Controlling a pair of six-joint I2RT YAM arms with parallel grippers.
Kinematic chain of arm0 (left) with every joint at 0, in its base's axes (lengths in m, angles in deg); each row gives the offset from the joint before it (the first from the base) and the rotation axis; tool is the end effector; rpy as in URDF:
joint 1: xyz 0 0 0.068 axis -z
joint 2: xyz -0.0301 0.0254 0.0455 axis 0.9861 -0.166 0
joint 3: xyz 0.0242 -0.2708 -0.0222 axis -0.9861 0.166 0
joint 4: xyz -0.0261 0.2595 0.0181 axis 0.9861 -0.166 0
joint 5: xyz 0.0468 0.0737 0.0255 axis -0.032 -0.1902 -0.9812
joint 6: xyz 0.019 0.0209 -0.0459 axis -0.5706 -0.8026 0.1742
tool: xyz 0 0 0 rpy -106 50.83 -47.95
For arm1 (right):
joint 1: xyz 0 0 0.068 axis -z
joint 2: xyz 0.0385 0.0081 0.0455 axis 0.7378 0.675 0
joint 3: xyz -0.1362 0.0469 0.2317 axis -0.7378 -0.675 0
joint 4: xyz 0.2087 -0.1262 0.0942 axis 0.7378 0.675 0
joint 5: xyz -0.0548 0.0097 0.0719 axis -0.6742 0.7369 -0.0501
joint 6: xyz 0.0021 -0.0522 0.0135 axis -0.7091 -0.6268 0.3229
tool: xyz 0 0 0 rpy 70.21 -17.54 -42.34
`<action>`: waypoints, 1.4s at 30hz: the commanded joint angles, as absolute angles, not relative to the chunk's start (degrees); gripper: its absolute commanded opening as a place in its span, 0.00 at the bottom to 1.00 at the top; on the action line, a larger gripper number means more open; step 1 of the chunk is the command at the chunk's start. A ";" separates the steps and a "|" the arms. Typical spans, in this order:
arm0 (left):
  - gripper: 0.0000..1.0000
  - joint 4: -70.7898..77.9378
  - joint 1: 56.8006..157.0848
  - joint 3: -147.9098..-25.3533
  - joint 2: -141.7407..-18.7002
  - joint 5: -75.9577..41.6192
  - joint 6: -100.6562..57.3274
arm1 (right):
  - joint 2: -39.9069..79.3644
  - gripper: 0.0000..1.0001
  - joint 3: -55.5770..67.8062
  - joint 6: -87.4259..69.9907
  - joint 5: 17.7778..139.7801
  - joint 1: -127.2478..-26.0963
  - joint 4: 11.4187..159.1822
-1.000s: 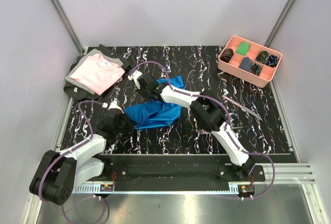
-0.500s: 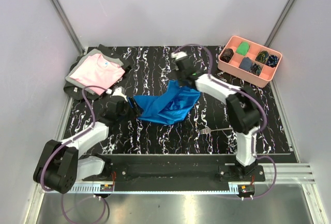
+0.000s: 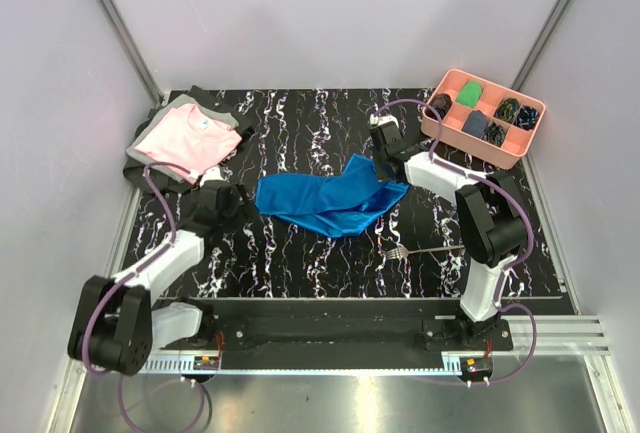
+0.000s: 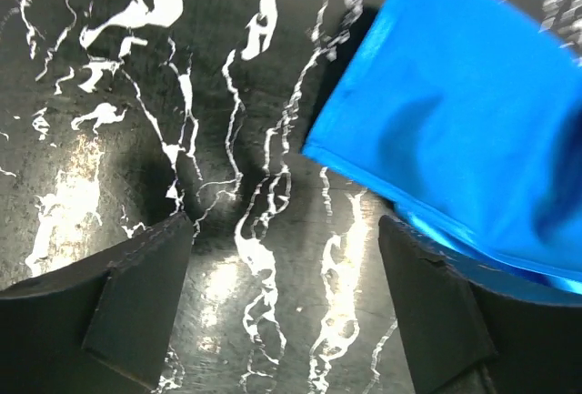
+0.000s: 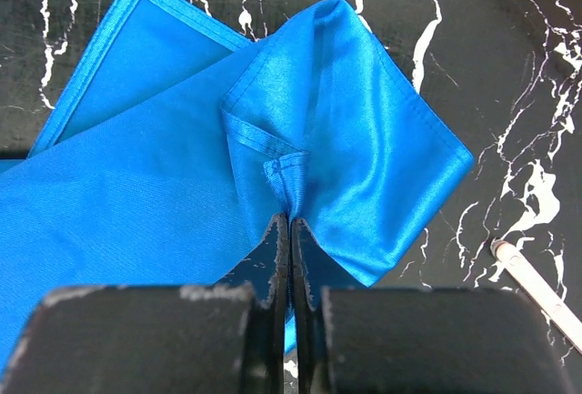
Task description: Fold the napkin, place the utensils inside, and roll it up
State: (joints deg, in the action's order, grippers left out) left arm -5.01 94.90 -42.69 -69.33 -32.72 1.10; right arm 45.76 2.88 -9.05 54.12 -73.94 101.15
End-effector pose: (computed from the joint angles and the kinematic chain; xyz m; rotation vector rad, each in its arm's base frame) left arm 0.2139 -0.0505 0.1810 -0.4653 2.2799 -0.2853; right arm 0.3639 0.1689 0.1914 -0.2915 2.3959 -0.1054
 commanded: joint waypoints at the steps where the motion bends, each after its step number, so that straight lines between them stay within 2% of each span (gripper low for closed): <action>1: 0.80 -1.97 94.86 -47.50 -74.50 -32.99 -2.56 | 43.68 0.00 2.99 -7.36 55.31 -74.35 99.91; 5: 0.70 -0.64 94.86 -51.37 -78.90 -31.67 -4.68 | 43.33 0.00 2.64 -7.01 56.28 -74.26 99.91; 10: 0.63 -2.57 94.86 -55.85 -85.49 -29.66 -6.35 | 42.62 0.00 2.46 -7.18 56.46 -74.35 99.82; 25: 0.57 0.94 94.86 -59.73 -95.78 -23.95 -8.02 | 42.10 0.00 2.64 -7.27 57.96 -74.26 99.91; 28: 0.52 1.12 94.95 -59.81 -96.74 -23.41 -7.06 | 41.92 0.00 2.64 -7.10 58.13 -74.26 99.91; 32: 0.39 0.85 94.95 -59.64 -98.85 -23.24 -6.26 | 41.48 0.00 2.64 -7.09 58.39 -74.18 99.91; 35: 0.33 1.21 94.95 -60.16 -100.69 -21.92 -5.65 | 41.22 0.00 2.55 -7.01 58.66 -74.26 100.00; 38: 0.15 1.38 95.03 -60.43 -101.84 -21.13 -5.30 | 40.78 0.00 2.46 -7.01 58.83 -74.26 99.91; 39: 0.05 2.86 95.03 -60.26 -101.85 -21.04 -5.12 | 40.78 0.00 2.46 -7.09 58.75 -74.26 99.91; 40: 0.01 3.14 95.03 -60.08 -101.85 -20.95 -5.21 | 40.52 0.00 2.38 -7.09 58.83 -74.26 100.00; 42: 0.00 3.75 95.03 -59.64 -101.06 -20.60 -5.12 | 39.99 0.00 2.29 -7.01 59.01 -74.26 100.00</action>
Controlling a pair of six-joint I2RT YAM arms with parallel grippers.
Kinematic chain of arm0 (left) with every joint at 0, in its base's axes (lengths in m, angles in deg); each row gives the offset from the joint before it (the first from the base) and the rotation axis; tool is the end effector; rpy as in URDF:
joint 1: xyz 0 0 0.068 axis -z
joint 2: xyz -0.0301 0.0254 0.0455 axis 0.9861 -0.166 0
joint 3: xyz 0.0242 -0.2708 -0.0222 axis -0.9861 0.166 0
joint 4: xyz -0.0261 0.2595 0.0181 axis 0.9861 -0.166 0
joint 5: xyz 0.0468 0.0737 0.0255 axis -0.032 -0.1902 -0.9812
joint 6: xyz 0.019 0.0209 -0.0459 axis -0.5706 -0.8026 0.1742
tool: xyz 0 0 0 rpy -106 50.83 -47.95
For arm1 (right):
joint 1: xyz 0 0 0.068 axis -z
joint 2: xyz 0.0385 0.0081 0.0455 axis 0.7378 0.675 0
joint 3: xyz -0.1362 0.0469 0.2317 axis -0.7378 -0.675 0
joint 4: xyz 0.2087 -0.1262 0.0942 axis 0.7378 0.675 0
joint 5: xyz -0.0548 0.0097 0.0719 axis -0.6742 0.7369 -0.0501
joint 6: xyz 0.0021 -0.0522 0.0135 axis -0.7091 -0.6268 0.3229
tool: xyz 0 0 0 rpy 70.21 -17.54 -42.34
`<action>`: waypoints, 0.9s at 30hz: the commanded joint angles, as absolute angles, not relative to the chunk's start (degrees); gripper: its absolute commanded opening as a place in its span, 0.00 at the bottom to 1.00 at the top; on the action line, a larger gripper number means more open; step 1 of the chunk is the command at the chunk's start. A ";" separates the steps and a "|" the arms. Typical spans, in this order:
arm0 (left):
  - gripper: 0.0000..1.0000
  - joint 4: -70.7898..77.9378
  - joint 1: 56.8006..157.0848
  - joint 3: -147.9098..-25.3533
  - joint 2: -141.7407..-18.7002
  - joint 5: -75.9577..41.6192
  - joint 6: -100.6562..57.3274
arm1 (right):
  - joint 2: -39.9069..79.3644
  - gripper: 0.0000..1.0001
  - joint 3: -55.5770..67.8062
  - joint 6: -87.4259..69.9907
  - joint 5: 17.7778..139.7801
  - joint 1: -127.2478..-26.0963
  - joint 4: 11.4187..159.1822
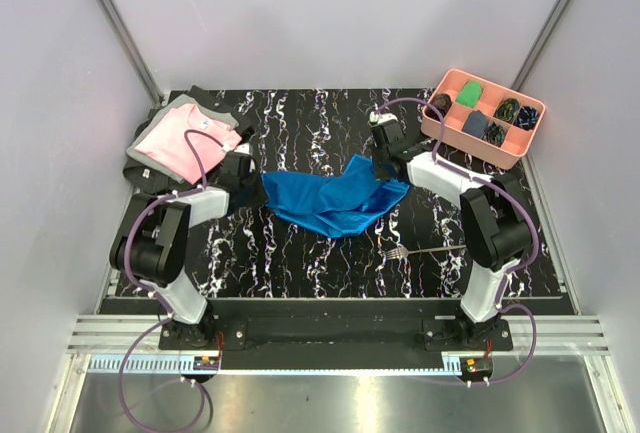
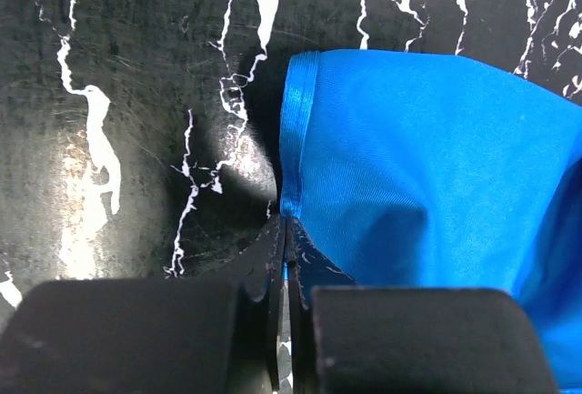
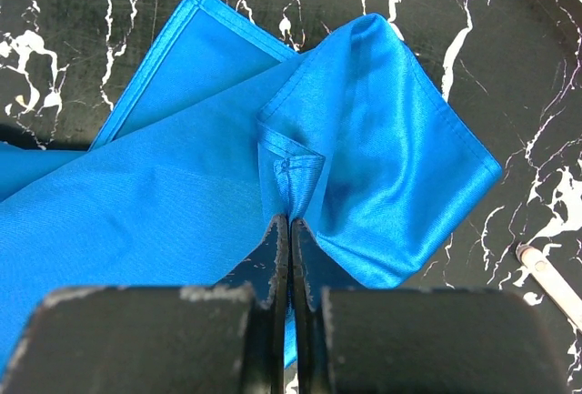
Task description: Fold the napkin, place the utensils inside, and roll it up
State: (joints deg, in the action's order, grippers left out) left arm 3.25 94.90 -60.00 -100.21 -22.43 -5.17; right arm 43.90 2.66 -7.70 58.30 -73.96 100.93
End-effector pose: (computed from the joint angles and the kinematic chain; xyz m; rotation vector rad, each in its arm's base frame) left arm 0.3112 -0.0822 0.1462 -0.2657 2.4339 -0.4000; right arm 0.3603 0.1701 0.2023 -0.2887 2.3851 0.0040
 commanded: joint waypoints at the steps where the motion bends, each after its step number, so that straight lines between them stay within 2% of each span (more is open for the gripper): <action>1: 0.00 3.93 95.03 -59.55 -100.10 -20.51 -5.03 | 39.72 0.00 2.29 -6.83 59.18 -74.26 100.00; 16: 0.00 3.68 94.95 -53.93 -77.07 -18.40 -0.02 | 28.04 0.00 3.08 -6.57 58.39 -74.26 104.39; 22: 0.00 3.40 94.94 -50.41 -76.09 -20.16 -0.37 | 26.45 0.00 1.50 -6.04 56.55 -74.26 105.09; 27: 0.00 9.72 94.86 -45.14 -75.92 -14.01 2.26 | 25.13 0.00 -0.43 -5.69 53.48 -74.26 105.62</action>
State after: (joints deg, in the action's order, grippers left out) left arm 3.54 94.95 -48.24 -76.30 -18.97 0.16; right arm 28.01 0.94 -6.47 57.07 -73.96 104.54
